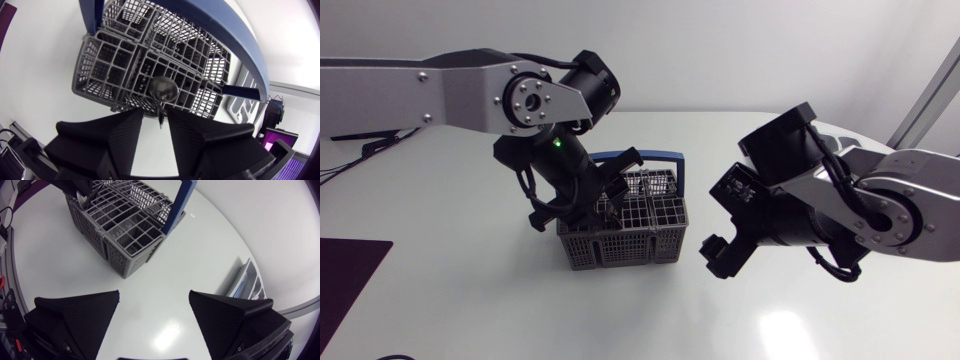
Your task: Unload the cutlery basket into the drawer organizer.
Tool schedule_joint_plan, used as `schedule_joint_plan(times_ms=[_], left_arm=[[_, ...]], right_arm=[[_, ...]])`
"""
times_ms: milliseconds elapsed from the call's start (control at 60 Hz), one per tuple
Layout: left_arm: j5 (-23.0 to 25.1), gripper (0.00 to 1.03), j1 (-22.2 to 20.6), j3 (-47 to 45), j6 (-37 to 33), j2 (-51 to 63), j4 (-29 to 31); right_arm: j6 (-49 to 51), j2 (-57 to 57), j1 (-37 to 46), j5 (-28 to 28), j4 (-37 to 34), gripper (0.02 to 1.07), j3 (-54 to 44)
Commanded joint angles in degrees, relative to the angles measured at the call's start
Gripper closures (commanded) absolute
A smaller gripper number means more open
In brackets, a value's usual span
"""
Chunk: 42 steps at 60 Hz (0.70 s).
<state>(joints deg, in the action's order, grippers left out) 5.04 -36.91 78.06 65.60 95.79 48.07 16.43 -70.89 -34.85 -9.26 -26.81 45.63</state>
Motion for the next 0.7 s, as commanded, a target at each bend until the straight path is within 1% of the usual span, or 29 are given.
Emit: schedule_joint_plan(times_ms=[0,250,283,517,533,550,683], left_arm=[[-0.6,0.79,-0.2,0.1,0.7,1.1,-0.8],[-0.6,0.79,-1.1,-0.5,0.1,1.2,-2.4],[-0.6,0.83,-1.2,-0.6,0.0,1.2,-2.5],[-0.5,0.83,-1.4,-1.2,-0.5,1.6,-3.1],[-0.5,0.84,-1.5,-1.2,-0.6,1.7,-3.1],[-0.6,0.88,-1.7,-1.3,-0.7,1.9,-3.1],[-0.6,0.89,-1.9,-1.9,-0.9,1.9,-3.4]], right_arm=[[-1.5,-1.0,-0.6,-0.5,0.5,0.07,-1.6],[-1.6,-1.5,-0.7,-0.6,0.7,0.07,-1.6],[-1.6,-1.5,-0.7,-0.6,0.7,0.07,-1.6],[-1.6,-1.5,-0.7,-0.8,0.7,0.07,-1.9],[-1.6,-1.5,-0.7,-0.8,0.7,0.07,-1.9],[-1.6,-1.5,-0.7,-0.8,0.7,0.07,-1.9],[-1.6,-1.4,-0.7,-0.9,0.7,0.07,-1.9]])
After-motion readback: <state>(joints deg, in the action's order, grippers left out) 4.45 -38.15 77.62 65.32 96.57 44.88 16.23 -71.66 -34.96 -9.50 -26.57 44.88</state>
